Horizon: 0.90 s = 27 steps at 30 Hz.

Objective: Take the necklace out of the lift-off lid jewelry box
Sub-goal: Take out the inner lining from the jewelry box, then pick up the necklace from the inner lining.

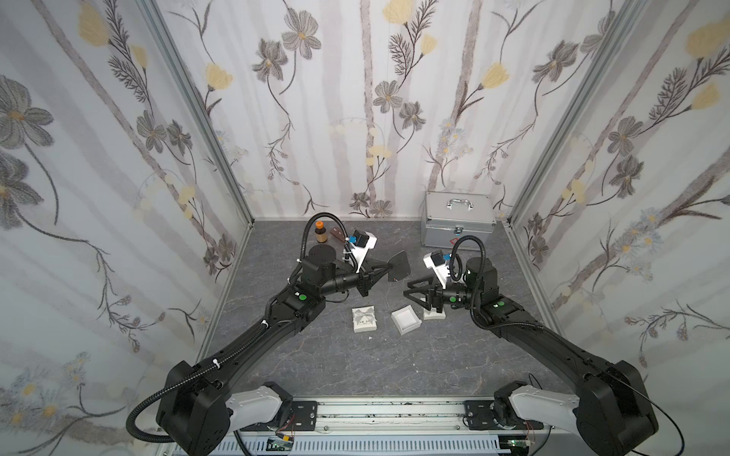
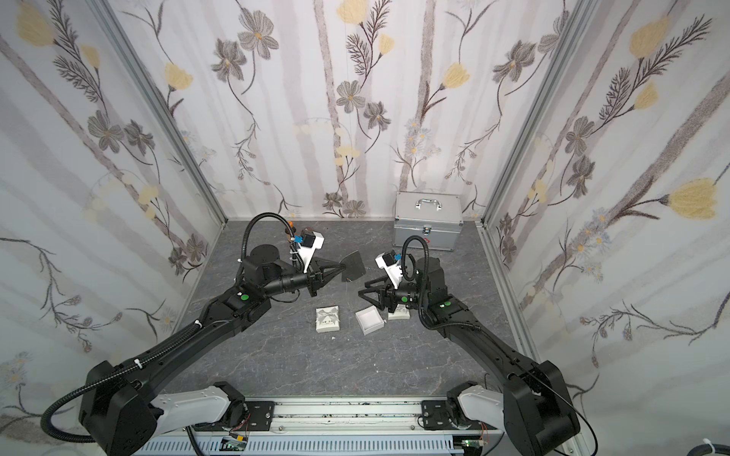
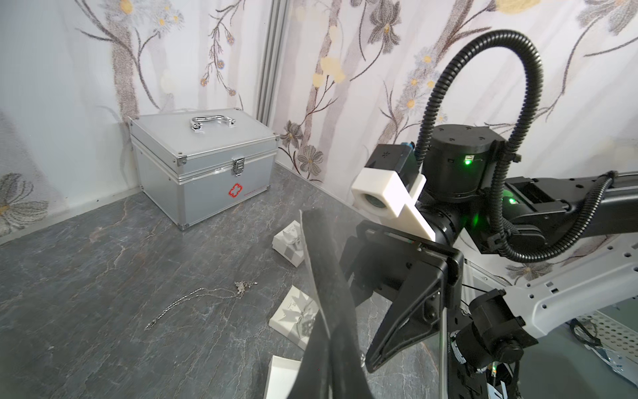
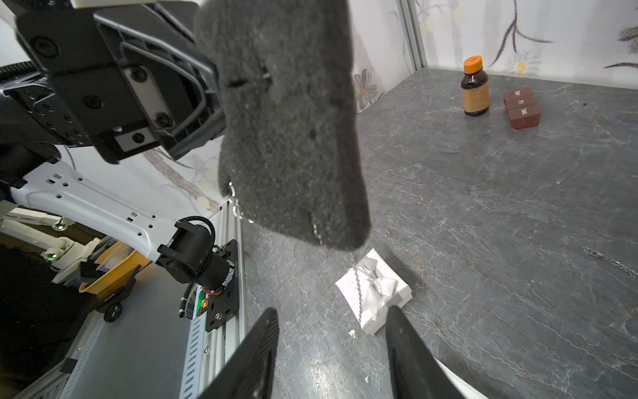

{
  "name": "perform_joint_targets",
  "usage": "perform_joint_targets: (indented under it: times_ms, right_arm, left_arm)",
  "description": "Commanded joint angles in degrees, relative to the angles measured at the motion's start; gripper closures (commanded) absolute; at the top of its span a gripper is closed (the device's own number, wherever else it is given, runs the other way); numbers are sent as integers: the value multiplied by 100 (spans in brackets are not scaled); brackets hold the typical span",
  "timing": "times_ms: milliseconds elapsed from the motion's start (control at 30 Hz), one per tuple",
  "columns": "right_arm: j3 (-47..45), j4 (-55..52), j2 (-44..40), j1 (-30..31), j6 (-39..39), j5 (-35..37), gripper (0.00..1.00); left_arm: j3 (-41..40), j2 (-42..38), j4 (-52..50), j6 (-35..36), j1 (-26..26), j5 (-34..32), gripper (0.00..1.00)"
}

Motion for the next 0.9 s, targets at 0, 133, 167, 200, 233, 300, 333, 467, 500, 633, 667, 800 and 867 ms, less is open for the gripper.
perform_joint_targets:
  times_ms: [0,133,167,200,233,300,333,467,500,633,667,800,867]
  right_arm:
    - [80,314,41,27,-32,-326,52]
    - [288,320,76,93,-67,-479,54]
    - [307,304,73,102,-75,-469,55]
    - [317,294,65,120,-84,-469,55]
    - [323,276,53,123,-92,-448,55]
    - [326,225,26,121,-122,-422,56]
    - [320,198,12,124,-129,-410,58]
    - [319,174,-45,131,-128,-442,62]
    - [334,171,-62,141,-129,-453,62]
    - [347,207,-90,150,-129,-434,62]
    - [360,212,-76,151,-137,-438,63]
    - [383,230,-22,175,-129,-460,69]
    - [393,260,15,188,-125,-470,75]
  left_arm:
    - [33,-26,364,-181,28,346,100]
    - [51,32,476,-226,39,464,100]
    - [64,47,480,-239,50,482,100]
    - [66,51,500,-243,52,491,100]
    - [69,58,516,-251,60,509,100]
    - [69,51,553,-261,80,544,100]
    - [68,51,573,-270,78,551,100]
    - [69,77,627,-296,108,600,100]
    - [69,94,651,-317,109,634,100]
    - [34,139,837,-422,131,784,100]
    - [33,147,869,-435,140,807,100]
    - [18,155,933,-480,145,879,100]
    - [8,163,969,-498,156,904,100]
